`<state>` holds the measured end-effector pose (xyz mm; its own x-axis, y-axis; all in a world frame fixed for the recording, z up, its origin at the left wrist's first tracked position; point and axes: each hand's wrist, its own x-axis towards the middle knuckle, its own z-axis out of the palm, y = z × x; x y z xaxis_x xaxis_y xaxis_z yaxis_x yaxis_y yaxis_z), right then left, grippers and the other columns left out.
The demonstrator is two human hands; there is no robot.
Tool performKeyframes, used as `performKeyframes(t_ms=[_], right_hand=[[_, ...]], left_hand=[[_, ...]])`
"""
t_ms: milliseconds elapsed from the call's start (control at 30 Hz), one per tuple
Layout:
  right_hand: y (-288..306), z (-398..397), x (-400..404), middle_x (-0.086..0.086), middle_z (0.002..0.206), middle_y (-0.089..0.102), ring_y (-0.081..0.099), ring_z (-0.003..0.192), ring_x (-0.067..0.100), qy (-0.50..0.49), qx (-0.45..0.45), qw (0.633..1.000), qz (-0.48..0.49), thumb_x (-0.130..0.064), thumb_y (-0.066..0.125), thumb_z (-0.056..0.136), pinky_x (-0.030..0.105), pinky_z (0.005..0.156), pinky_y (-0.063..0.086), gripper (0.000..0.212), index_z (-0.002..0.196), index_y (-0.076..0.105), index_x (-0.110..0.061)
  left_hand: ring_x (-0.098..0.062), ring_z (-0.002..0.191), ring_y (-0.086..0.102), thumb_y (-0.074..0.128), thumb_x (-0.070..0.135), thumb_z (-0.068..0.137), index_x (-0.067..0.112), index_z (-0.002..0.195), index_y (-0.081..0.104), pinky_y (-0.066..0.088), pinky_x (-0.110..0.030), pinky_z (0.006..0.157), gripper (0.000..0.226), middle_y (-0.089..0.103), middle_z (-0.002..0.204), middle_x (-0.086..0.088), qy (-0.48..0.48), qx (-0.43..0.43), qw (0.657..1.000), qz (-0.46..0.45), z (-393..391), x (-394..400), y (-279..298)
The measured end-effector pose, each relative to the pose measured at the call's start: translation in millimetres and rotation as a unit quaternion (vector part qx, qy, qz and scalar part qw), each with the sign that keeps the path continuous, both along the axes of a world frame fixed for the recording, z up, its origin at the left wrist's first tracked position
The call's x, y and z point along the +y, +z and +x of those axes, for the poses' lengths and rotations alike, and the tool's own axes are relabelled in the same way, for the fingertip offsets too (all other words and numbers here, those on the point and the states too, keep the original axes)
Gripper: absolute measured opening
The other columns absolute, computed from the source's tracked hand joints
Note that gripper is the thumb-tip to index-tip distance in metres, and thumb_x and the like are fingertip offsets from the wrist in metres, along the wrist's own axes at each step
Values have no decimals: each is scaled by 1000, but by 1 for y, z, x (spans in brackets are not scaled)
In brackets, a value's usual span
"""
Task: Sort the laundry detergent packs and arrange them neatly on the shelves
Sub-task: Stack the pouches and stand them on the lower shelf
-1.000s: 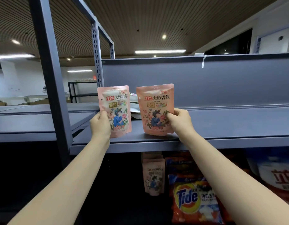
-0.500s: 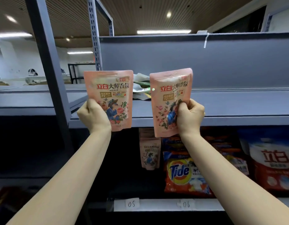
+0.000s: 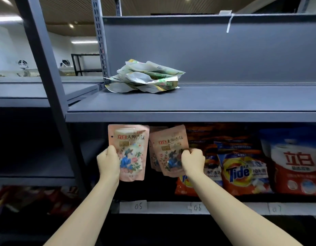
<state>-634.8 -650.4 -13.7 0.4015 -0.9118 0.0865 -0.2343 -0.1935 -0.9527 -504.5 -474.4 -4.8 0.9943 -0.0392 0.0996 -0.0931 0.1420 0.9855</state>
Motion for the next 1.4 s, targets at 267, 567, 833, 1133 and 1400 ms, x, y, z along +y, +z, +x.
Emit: performKeyframes(t_ms=[267,567,833,1133,1400], right_hand=[[-58,39,-6,14,135,49,55,113,25,70,161,970,165,-8,36,99,26,90,47,37,136,41,-6],[-104,102,-8,24,126,55,58,105,34,5,75,968,241,-14,38,102,32,87,51,35,127,49,8],[-112,127,-26,18,116,62,60,100,32,5,-41,962,271,-19,39,100,39,77,53,32,128,54,-13],[-122,120,-28,-5,91,66,59,75,8,31,-32,978,205,-23,48,97,15,58,46,17,91,60,-33],[-139,102,-3,13,148,36,33,137,28,-2,138,985,103,-8,52,92,29,109,26,58,145,29,-5]], left_hand=[[-26,84,58,39,18,96,4,95,58,45,-33,73,23,62,96,-12,-43,107,991,63,28,-10,-54],[-35,94,62,42,20,99,2,97,65,49,-43,80,29,65,108,-24,-120,162,972,122,75,-39,-93],[-36,94,65,43,13,100,1,117,60,53,-56,81,27,66,109,-22,-159,146,974,70,80,-71,-122],[-35,106,62,41,10,100,-1,126,55,50,-56,89,31,62,119,-20,-162,112,980,41,68,-95,-143],[-7,86,61,46,7,97,15,109,56,48,-17,71,18,63,102,-2,-277,94,953,73,61,-87,-157]])
